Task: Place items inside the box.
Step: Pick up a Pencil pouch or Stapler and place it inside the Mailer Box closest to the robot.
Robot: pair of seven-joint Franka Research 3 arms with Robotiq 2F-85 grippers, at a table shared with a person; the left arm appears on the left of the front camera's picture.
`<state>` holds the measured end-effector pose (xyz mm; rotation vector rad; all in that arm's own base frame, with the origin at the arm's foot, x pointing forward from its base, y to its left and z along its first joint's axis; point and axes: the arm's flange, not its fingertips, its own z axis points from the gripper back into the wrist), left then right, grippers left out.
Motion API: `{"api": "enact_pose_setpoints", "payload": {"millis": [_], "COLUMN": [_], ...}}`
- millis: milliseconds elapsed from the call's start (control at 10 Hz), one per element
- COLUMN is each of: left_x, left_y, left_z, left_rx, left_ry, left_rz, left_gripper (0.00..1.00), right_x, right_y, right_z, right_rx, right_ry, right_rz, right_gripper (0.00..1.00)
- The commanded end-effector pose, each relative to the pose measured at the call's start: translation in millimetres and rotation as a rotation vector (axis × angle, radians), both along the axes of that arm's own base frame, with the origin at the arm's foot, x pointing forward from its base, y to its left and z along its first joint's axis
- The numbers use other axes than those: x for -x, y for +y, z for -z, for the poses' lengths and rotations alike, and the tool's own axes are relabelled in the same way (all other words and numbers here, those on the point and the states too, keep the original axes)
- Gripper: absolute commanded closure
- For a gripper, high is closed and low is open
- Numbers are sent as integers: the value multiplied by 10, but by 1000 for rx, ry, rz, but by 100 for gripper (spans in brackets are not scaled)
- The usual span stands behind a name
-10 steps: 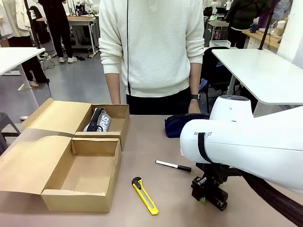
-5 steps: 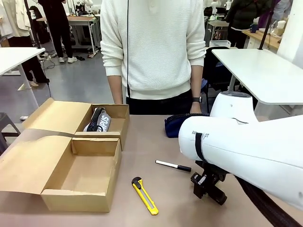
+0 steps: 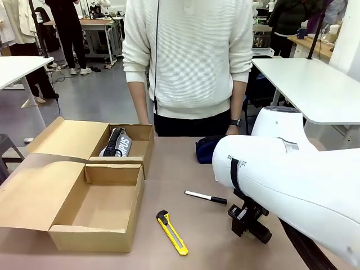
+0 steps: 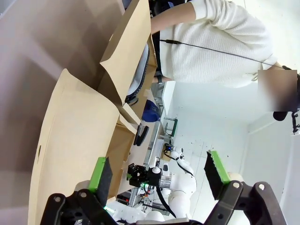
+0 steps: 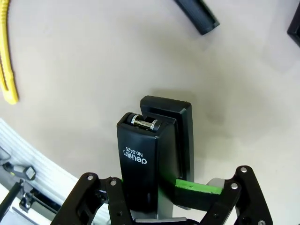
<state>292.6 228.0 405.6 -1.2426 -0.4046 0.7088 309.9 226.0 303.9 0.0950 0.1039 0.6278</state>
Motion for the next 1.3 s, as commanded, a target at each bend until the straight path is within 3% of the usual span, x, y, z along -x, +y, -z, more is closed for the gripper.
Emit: {"api": "enact_pose_setpoints", "payload": {"millis": [0,100,300,500,600,700,800,900,1200], "left_x": [25,25,25,25,25,25,25,25,25], "left_y": [6,6,6,6,6,6,6,6,6], "left_z": [-4,-4,-4,-4,-4,-4,-4,-4,-4], "left_rx": [-8,-8,-8,-8,-8,-8,-8,-8,-8], "left_ry": [-15,-15,-15,-15,-15,-15,-15,-15,-15], "left_rz": [16,16,16,16,16,16,16,16,16], "left_gripper": [0,0,0,0,0,0,0,0,0], "right_x": [383,460,714,912,1036,456,456,534,417], "right_y": [-319,-341,-341,-335,-430,-188,-188,-211,-188], "right_z": [-148,-334,-825,-1101,-1273,-1104,-1104,-1379,-1382], "right_rx": [-123,-188,-339,-539,-666,-425,-425,-521,-639], "right_ry": [75,166,203,281,284,293,293,318,299], "right_rz": [-4,34,209,320,421,198,198,267,385], "right_gripper": [100,100,100,100,100,100,100,87,87]}}
